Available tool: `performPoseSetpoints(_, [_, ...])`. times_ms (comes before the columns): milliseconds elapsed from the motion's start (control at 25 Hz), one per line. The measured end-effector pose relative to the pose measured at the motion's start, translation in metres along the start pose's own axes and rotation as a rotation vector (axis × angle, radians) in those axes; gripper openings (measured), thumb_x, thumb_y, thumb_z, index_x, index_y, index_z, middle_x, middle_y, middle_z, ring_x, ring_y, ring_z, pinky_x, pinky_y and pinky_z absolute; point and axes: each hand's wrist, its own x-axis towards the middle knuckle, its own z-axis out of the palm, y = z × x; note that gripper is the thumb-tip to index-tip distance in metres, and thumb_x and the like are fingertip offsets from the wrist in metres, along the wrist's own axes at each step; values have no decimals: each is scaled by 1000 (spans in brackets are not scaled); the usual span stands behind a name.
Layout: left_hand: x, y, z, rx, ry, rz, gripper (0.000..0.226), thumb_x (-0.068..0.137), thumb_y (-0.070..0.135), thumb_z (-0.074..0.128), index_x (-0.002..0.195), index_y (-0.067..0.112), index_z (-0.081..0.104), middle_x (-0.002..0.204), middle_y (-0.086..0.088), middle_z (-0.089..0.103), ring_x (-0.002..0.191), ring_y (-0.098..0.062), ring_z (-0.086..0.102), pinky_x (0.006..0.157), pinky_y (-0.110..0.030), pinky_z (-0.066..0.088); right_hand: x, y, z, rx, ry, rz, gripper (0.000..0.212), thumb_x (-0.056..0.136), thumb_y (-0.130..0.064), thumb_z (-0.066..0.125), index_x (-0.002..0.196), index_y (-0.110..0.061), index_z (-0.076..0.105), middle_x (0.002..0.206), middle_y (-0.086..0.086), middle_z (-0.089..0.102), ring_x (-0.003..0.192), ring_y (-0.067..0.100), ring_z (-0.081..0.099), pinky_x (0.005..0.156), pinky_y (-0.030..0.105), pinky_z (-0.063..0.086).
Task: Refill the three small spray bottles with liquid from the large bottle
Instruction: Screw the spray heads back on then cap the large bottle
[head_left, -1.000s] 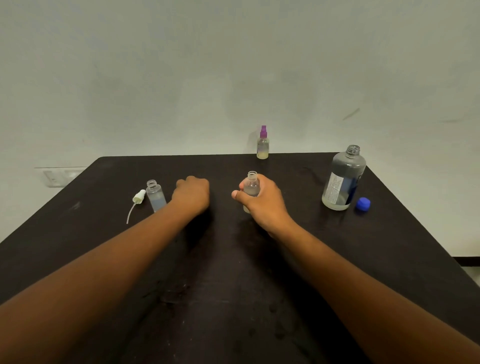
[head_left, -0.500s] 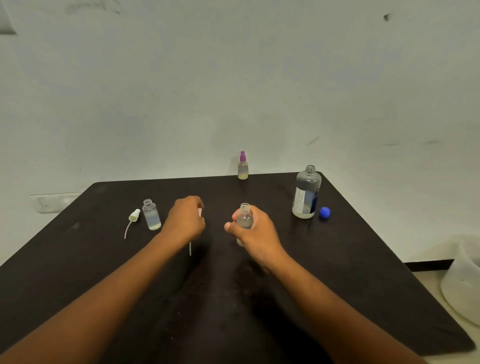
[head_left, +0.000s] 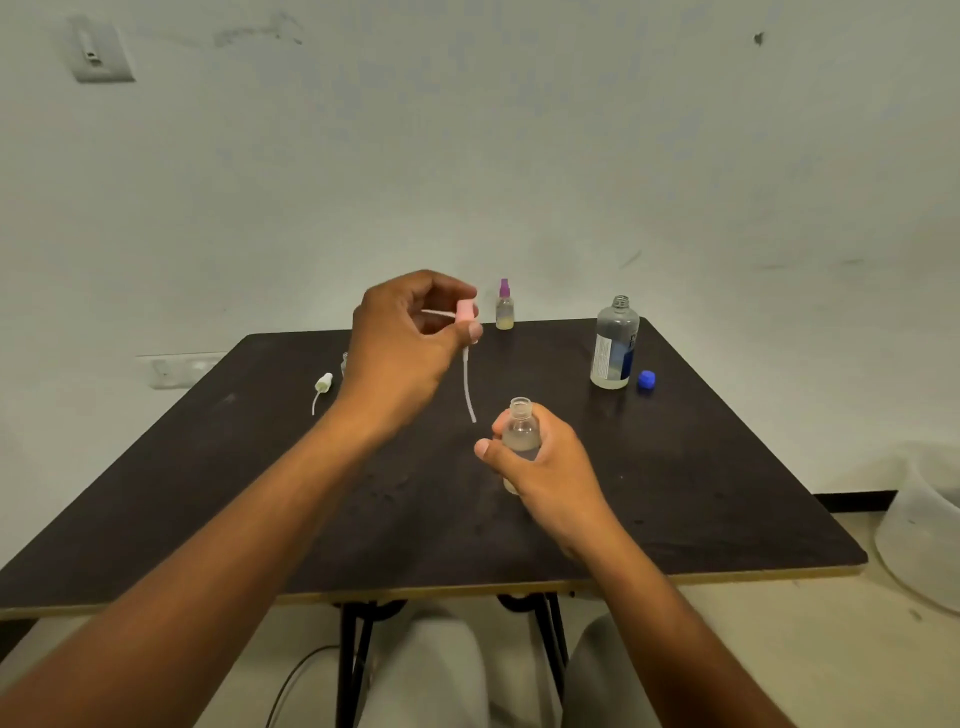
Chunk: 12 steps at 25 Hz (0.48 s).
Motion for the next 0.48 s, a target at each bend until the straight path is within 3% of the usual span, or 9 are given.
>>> performPoseSetpoints(160, [-9, 34, -4, -40, 4, 112, 28, 85, 14, 82, 111, 18, 74, 102, 9, 77, 91, -5, 75, 84, -29, 62, -17, -8, 8, -29, -27, -19, 17, 86, -23, 78, 90, -17, 63, 74, -11, 63, 67, 1, 59, 67, 29, 52])
performPoseSetpoints(320, [-17, 39, -4, -41, -17, 102, 29, 85, 12, 82, 112, 17, 73, 102, 8, 77, 91, -4, 75, 84, -27, 62, -23, -14, 12, -59, -37, -20, 15, 87, -28, 78, 92, -24, 64, 82, -8, 66, 75, 6, 63, 71, 36, 57])
performPoseSetpoints(480, [-32, 34, 1, -56, -57, 51, 27, 84, 8, 81, 109, 17, 74, 100, 9, 77, 89, -2, 74, 83, -20, 60, -23, -22, 13, -46, -42, -32, 16, 88, -28, 77, 92, -26, 62, 85, -5, 67, 73, 8, 63, 65, 34, 56])
